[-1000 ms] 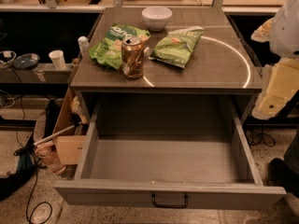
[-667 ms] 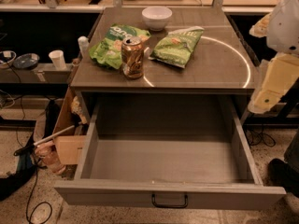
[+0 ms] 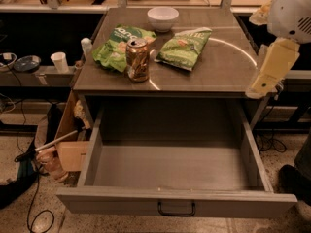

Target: Place orange can into top drawer

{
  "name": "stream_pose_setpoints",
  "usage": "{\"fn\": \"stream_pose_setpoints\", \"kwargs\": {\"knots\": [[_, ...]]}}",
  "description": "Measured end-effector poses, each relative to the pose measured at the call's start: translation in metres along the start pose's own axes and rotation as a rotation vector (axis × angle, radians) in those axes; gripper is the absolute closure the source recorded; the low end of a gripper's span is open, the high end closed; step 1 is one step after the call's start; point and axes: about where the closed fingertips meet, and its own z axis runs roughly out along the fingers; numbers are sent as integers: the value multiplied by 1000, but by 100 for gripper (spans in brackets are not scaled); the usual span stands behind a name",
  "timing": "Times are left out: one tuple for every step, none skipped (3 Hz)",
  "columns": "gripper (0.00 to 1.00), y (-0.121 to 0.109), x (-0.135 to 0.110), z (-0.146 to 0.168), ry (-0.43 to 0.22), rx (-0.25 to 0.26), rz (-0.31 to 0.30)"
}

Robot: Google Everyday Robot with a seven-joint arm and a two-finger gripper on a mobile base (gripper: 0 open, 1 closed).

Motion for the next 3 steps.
{"fn": "stream_pose_setpoints", "kwargs": {"knots": [[0,-18,-22,14,-30,-11,-31],[0,-24,-41,24,-58,-29,-56],[0,-31,-58,30,-148,-67,-61]]}}
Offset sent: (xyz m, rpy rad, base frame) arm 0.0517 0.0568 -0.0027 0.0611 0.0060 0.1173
